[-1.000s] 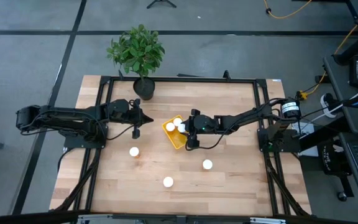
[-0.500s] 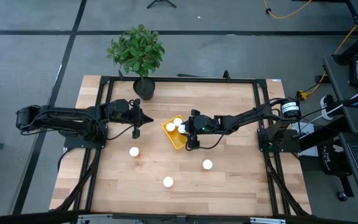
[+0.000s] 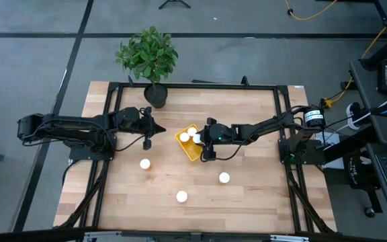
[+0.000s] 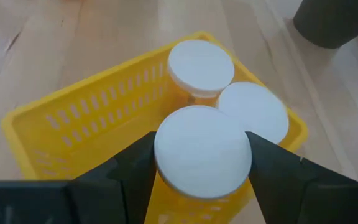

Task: Pick and place pill bottles into a basket
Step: Put the pill bottle into the bin

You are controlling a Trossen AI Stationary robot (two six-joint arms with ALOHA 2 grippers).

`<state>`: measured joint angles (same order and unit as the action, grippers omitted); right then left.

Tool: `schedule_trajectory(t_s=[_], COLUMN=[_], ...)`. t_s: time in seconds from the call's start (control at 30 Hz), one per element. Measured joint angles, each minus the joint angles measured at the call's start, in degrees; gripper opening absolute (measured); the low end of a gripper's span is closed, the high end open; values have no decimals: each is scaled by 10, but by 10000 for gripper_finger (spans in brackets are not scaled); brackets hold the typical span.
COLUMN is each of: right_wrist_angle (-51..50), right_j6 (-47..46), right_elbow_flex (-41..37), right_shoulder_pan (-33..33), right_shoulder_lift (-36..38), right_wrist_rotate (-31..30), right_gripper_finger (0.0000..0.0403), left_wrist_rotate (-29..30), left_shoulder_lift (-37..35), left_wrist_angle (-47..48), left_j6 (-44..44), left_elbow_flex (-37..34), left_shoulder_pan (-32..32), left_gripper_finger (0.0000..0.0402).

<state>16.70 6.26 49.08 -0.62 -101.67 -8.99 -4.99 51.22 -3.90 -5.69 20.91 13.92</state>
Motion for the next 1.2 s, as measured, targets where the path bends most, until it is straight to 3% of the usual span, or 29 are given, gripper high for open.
schedule_trajectory(t_s=[1.2], right_wrist_angle=[-14], right_j6=[3], right_elbow_flex=[0], right_shoulder_pan=[0], right_shoulder_lift=[0], right_wrist_rotate=[-1], right_gripper_finger=[226], left_wrist_rotate=[0], left_shoulder_lift=[0], left_wrist_angle=[-1], left_j6=[4], left_elbow_flex=[0], left_shoulder_pan=[0], left_gripper_finger=[6])
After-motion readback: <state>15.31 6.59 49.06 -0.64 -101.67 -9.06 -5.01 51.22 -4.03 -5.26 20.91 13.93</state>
